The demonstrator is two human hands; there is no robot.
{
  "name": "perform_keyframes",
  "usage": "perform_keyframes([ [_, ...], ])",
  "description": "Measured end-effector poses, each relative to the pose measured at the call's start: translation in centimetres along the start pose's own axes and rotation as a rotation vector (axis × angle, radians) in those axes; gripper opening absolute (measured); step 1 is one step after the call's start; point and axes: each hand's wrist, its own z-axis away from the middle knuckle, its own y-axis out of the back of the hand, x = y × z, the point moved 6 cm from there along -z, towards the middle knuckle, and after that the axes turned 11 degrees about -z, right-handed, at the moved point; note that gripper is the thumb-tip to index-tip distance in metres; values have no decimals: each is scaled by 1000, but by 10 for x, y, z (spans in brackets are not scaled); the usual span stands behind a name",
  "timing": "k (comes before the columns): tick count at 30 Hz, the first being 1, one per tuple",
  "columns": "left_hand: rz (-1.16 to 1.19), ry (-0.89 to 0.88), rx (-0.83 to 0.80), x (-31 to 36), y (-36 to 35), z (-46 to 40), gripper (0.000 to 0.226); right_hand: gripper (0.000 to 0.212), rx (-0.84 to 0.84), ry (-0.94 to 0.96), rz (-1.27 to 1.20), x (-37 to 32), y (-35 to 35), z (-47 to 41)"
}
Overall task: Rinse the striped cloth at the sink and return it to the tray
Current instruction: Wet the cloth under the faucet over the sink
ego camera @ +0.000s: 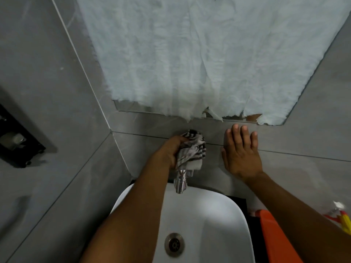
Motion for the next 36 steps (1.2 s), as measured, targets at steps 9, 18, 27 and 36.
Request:
perform_keyframes([
  [9, -928, -406, 802, -26, -3, 45, 43, 78, -45, -54, 7, 2, 1, 0],
  [18, 603, -242, 193, -148, -1, 46, 40, 74, -5, -58, 38, -2, 4, -1],
  [27, -73, -350, 589, -115, 5, 61, 25, 74, -32, -65, 42, -4, 10, -2],
  [36, -1219, -304, 791, -4, -19, 53, 36, 76, -31, -71, 30, -3, 6, -2],
])
